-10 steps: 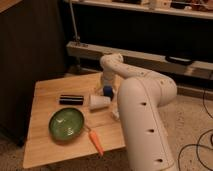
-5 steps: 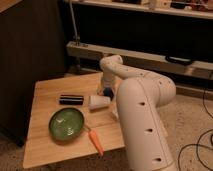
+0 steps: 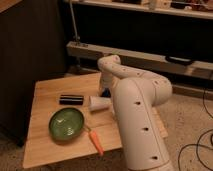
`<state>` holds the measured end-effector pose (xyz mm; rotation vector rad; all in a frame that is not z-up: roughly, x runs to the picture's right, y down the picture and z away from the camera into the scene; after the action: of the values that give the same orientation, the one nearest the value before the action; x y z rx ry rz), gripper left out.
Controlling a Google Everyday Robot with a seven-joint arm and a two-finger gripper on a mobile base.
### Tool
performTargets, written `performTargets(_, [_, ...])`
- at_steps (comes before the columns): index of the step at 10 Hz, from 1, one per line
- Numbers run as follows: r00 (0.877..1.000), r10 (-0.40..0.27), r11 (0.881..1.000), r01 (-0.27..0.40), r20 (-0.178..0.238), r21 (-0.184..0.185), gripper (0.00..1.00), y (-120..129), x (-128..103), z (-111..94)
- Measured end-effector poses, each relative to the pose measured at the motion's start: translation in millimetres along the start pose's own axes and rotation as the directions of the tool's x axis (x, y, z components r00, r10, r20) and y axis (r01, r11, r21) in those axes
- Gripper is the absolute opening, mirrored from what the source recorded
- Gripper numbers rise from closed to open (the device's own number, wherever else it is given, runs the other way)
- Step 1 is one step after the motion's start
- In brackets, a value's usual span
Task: Place the white sponge in the ceramic bowl
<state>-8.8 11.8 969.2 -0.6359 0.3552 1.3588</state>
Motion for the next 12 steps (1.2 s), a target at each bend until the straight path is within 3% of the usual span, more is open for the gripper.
performTargets(2, [0.997,-0.046,0.998,0.048,0.061,-0.037,0.08,27.1,-5.2,-36.0])
performTargets(3, [0.991,-0.084,0.994,0.091,0.102,-0.067,0.08,50.7,-6.7,-65.4])
performTargets(5, [0.975,-0.163,0.977,0.181,0.151,-0.115,0.08,92.5,2.8,-102.1])
performTargets(6, [0.962,-0.220,0.959,0.244,0.163,-0.147,0.08,119.8,20.6,-115.7])
performTargets(8, [0.939,-0.307,0.927,0.332,0.155,-0.176,0.08,150.9,51.1,-125.2])
performTargets(9, [0.920,-0.365,0.904,0.387,0.141,-0.185,0.08,168.5,71.1,-128.9])
performTargets(11, [0.869,-0.484,0.848,0.495,0.103,-0.189,0.08,193.3,115.9,-131.1])
performTargets(12, [0.836,-0.542,0.815,0.547,0.082,-0.190,0.12,203.2,138.1,-131.3])
